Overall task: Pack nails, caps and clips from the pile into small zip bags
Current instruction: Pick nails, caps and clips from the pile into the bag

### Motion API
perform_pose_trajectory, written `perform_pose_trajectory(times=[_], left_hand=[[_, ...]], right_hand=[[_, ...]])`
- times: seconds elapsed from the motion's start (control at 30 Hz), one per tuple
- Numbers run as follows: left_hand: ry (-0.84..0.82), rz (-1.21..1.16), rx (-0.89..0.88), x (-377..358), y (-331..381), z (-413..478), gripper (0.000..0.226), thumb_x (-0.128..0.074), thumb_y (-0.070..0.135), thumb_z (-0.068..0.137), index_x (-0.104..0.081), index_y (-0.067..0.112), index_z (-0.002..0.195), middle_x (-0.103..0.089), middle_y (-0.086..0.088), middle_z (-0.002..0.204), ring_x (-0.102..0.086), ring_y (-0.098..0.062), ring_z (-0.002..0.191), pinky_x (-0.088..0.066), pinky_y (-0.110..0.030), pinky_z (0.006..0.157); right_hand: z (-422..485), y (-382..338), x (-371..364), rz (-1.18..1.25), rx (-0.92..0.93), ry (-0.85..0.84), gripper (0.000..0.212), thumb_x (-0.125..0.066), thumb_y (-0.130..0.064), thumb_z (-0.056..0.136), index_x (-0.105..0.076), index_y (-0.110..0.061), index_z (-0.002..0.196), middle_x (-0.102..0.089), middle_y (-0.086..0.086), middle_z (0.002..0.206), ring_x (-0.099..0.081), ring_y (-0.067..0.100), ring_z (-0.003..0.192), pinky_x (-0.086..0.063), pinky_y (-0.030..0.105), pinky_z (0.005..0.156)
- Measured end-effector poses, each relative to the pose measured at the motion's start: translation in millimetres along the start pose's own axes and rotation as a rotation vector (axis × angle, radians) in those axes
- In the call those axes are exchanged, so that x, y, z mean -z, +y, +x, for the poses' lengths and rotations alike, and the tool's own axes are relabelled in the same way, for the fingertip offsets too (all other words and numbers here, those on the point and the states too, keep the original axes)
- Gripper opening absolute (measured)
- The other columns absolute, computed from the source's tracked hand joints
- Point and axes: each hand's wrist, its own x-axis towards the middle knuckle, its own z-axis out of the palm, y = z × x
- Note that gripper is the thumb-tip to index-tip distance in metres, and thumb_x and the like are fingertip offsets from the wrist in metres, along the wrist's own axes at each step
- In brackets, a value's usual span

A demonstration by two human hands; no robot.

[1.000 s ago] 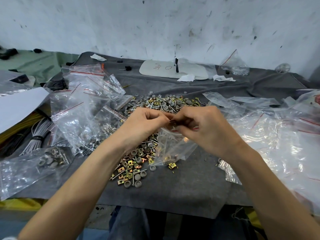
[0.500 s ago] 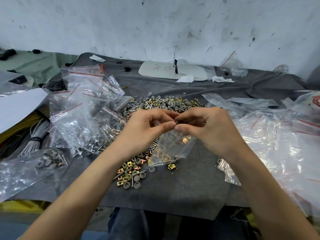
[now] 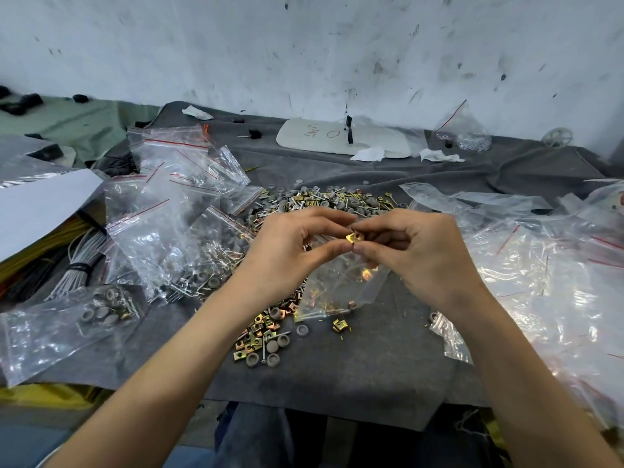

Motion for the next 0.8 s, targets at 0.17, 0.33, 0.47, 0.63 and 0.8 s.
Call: perform_pose_trajectory(times=[0.17, 0.33, 0.47, 0.63, 0.8], left_hand=[[0.067, 0.102, -0.13, -4, 1, -1, 0.014, -0.073, 0.014, 0.082, -0.076, 0.007, 0.094, -0.071, 0.002, 0.108, -0.067, -0.006, 0.097, -0.053, -0.023, 0.089], [0.165, 0.152, -0.159, -12, 4, -2, 0.011, -0.075, 0.001, 0.076, -0.073, 0.001, 0.087, -0.072, -0.005, 0.102, -0.069, -0.012, 0.09, -0.053, -0.021, 0.087], [0.148, 0.154, -0.162, -13, 4, -2, 0.009, -0.075, -0.002, 0.072, -0.072, 0.001, 0.081, -0.072, -0.005, 0.099, -0.068, -0.011, 0.088, -0.052, -0.02, 0.086], [0.15, 0.124, -0.112, -14, 7, -2, 0.006, -0.072, 0.0, 0.071, -0.071, 0.002, 0.077, -0.072, -0.003, 0.098, -0.069, -0.012, 0.086, -0.053, -0.022, 0.084], [0.114, 0.084, -0.083, -13, 10, -1, 0.005, -0.069, 0.005, 0.072, -0.072, 0.004, 0.076, -0.072, -0.002, 0.096, -0.069, -0.012, 0.085, -0.054, -0.024, 0.085]], right_hand=[[0, 3, 1, -0.004, 0.054, 0.028, 0.03, -0.08, -0.009, 0.072, -0.073, -0.012, 0.101, -0.072, 0.003, 0.084, -0.071, 0.014, 0.07, -0.06, 0.034, 0.068], [0, 5, -3, -0.012, 0.117, 0.084, 0.028, -0.08, -0.006, 0.073, -0.073, -0.014, 0.099, -0.072, 0.0, 0.08, -0.071, 0.012, 0.067, -0.06, 0.031, 0.066], [0, 7, -5, -0.047, 0.142, 0.077, 0.026, -0.08, -0.007, 0.072, -0.075, -0.012, 0.097, -0.069, -0.008, 0.078, -0.068, 0.006, 0.065, -0.058, 0.023, 0.065], [0, 8, -4, 0.071, 0.084, 0.034, 0.026, -0.08, -0.005, 0.072, -0.072, -0.019, 0.092, -0.072, 0.0, 0.076, -0.07, 0.013, 0.064, -0.059, 0.026, 0.064], [0, 10, 2, 0.213, 0.033, -0.042, 0.024, -0.078, -0.003, 0.073, -0.072, -0.019, 0.09, -0.073, 0.009, 0.075, -0.072, 0.02, 0.066, -0.06, 0.029, 0.066]])
